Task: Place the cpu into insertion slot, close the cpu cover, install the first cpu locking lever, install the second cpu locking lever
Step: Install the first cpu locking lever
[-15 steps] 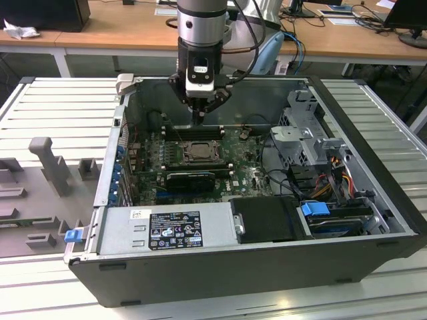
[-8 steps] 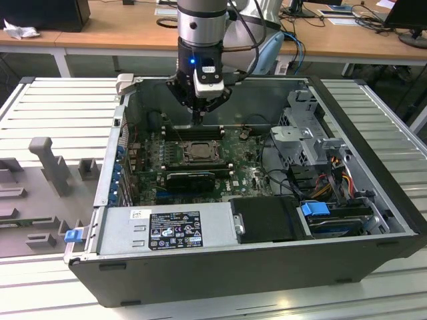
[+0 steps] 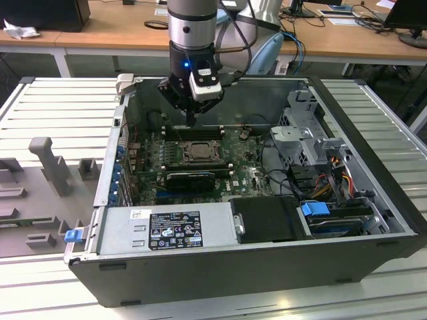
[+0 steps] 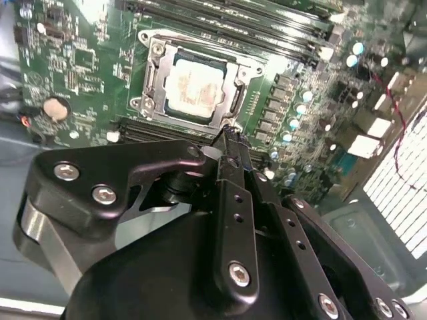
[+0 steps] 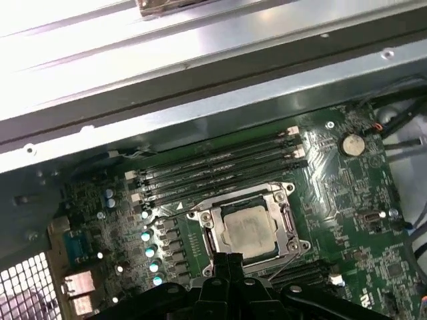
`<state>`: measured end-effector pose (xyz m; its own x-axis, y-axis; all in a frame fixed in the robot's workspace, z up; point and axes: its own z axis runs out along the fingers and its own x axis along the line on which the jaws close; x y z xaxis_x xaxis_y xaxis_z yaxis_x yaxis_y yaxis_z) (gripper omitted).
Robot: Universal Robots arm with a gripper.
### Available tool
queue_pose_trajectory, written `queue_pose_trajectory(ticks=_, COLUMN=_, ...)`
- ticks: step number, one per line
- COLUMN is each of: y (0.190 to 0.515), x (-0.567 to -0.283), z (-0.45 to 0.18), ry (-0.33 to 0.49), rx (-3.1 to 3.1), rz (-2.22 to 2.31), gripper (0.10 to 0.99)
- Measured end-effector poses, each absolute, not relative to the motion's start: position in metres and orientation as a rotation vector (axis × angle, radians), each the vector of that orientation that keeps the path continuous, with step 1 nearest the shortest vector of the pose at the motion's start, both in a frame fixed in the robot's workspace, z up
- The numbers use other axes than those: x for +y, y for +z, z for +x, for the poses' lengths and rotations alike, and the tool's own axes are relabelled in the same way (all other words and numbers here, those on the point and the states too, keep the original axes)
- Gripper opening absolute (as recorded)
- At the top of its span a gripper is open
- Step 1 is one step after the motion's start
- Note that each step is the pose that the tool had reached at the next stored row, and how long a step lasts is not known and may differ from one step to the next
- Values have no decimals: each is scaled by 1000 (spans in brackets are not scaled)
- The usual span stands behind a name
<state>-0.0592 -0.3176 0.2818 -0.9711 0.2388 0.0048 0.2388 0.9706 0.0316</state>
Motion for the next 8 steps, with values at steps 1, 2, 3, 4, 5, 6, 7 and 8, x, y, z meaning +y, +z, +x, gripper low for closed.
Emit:
queue_pose_trajectory(ticks=1, y=280, x=-318, z=-59, ry=-50, rx=-3124, rz=-312, gripper=106)
queue_pose_trajectory(ticks=2, y=279, x=-318, z=-59, ry=-50, rx=-3129, rz=-247, gripper=106)
queue_pose_trajectory(ticks=3, y=278, x=-318, z=-59, ry=-50, rx=-3131, rz=-213, gripper=106)
queue_pose_trajectory(ticks=4, y=278, x=-318, z=-59, ry=-50, rx=-3133, rz=-185, gripper=106)
queue_pose_trajectory(ticks=5, y=277, x=-318, z=-59, ry=-50, rx=-3135, rz=-137, gripper=106)
queue_pose_trajectory(ticks=6, y=276, x=-318, z=-59, ry=-50, rx=-3136, rz=-122, gripper=106)
queue_pose_trajectory(ticks=7, y=275, x=-318, z=-60, ry=-50, rx=-3137, rz=-115, gripper=106)
queue_pose_trajectory(ticks=8, y=274, x=-318, z=-64, ry=-50, rx=-3139, rz=-112, gripper=106)
